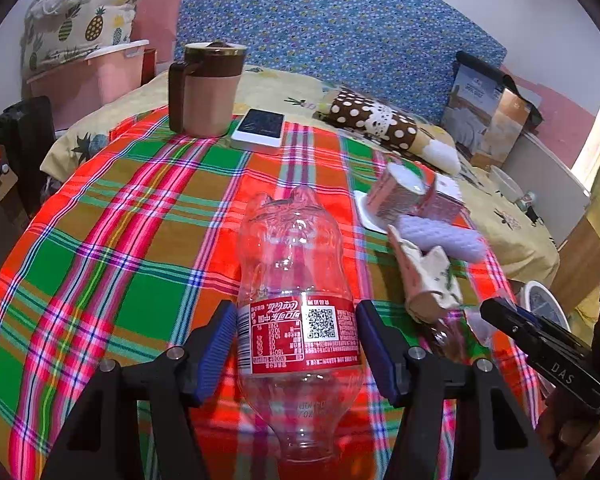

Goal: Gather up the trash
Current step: 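Grasp the red-labelled plastic bottle with the left gripper while the right grasps a clear cup, then carry bottle and cup over the white bin and open both grippers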

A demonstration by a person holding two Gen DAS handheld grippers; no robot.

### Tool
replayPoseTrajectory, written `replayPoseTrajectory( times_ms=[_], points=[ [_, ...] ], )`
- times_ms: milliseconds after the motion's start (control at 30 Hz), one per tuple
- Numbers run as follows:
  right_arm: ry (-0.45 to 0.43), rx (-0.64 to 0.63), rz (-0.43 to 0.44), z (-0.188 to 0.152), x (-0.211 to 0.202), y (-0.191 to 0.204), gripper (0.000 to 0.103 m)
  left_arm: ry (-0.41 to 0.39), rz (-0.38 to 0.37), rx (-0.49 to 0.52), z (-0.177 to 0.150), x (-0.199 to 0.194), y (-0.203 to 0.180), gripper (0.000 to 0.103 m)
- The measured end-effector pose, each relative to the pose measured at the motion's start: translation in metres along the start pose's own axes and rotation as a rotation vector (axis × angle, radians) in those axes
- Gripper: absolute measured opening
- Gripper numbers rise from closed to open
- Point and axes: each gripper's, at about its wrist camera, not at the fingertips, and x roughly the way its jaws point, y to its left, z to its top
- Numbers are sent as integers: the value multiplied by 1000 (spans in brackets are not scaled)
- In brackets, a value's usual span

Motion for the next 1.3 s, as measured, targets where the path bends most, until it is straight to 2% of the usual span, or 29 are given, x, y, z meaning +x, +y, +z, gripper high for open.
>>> replayPoseTrajectory(
  times_ms=[300,600,867,1300],
  points=[
    [-41,21,-16,-7,-25,-7,34,-12,-48,39,-9,-22,-24,61],
    [-76,60,-54,-21,-49,-25,34,5,-122,107,-24,-31,-67,61],
    [-109,101,-109,-29,-71,-48,34,26,-205,189,-34,-29,-116,61],
    [-159,221,-238,-45,-104,-109,34,67,-323,341,-40,-6,-206,61]
  ],
)
